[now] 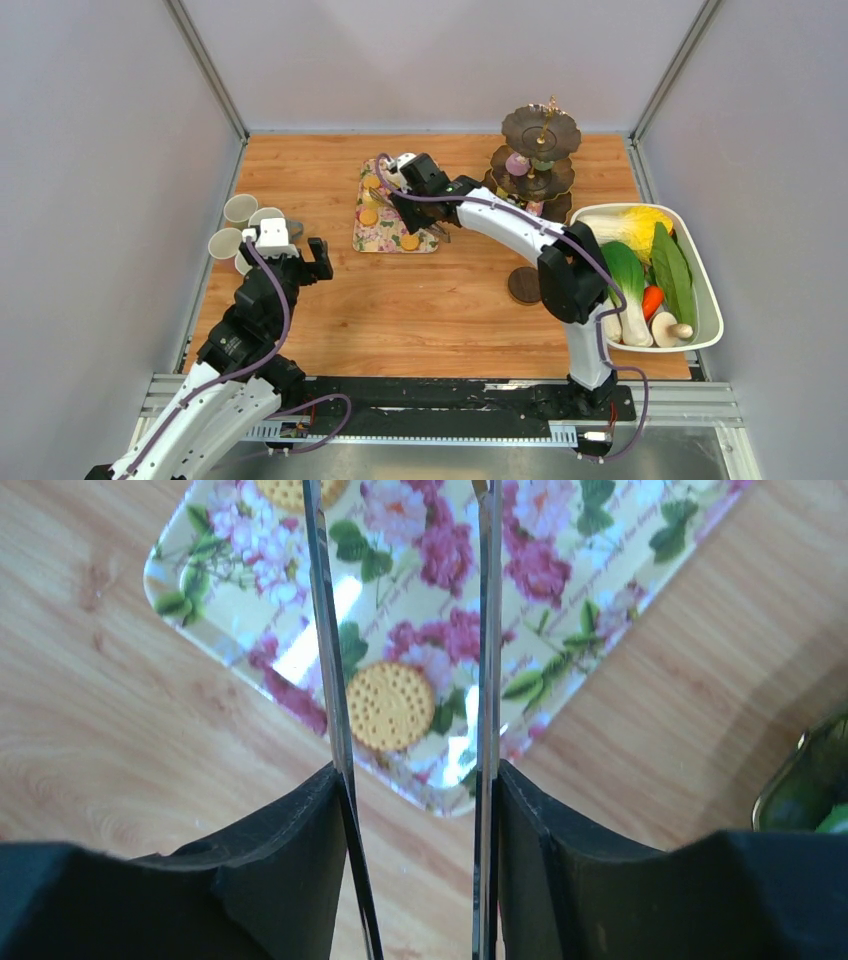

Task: Serve the afternoon tea

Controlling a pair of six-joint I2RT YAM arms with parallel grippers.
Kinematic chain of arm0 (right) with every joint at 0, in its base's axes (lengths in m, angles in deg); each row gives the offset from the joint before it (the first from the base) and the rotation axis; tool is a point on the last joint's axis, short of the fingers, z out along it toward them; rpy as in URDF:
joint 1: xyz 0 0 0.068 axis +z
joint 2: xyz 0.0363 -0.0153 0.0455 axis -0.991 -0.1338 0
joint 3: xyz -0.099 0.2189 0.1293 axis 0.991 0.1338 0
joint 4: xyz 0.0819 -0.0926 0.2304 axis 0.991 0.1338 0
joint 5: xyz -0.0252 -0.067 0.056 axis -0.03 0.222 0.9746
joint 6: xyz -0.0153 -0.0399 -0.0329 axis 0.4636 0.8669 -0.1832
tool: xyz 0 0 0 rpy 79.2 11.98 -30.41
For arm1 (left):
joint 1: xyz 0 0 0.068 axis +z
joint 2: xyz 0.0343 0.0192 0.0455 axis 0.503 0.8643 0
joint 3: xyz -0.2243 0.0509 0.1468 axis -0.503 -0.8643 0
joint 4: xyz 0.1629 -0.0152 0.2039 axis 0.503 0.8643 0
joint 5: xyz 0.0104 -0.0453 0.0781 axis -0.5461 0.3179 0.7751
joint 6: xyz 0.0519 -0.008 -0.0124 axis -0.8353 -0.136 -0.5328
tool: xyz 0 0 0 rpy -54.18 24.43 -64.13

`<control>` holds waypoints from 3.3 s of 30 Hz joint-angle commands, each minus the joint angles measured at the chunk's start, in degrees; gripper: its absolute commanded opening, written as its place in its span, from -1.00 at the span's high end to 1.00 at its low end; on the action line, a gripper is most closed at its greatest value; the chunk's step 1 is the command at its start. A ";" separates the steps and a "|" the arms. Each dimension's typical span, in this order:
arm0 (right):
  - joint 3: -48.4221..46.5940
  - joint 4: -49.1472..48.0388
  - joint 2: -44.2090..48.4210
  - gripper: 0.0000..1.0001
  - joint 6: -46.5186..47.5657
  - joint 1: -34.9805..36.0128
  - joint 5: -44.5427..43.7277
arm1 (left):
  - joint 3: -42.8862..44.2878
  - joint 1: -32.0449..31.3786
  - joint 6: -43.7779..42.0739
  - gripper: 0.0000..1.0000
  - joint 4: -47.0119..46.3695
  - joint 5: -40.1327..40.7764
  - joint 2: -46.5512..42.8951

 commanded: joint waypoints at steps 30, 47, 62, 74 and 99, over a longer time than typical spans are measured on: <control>-10.44 -7.00 -12.94 0.23 8.02 0.97 -2.16 | -0.08 -0.14 -0.86 -1.00 -0.85 0.70 -0.25; 2.08 -2.72 12.08 0.25 6.27 0.51 -6.59 | -0.02 -0.08 -0.86 -1.00 -0.95 0.32 -0.21; 13.65 10.97 31.87 0.22 0.25 -6.52 -12.86 | -0.10 -0.14 -0.82 -1.00 -0.94 0.68 0.15; 18.92 18.83 39.87 0.21 -2.87 -17.42 -14.00 | -0.13 -0.03 -0.78 -1.00 -1.10 0.01 1.20; 22.16 13.62 36.36 0.19 -2.71 -28.39 -11.87 | -0.21 -0.10 -0.86 -1.00 -1.20 -0.11 1.15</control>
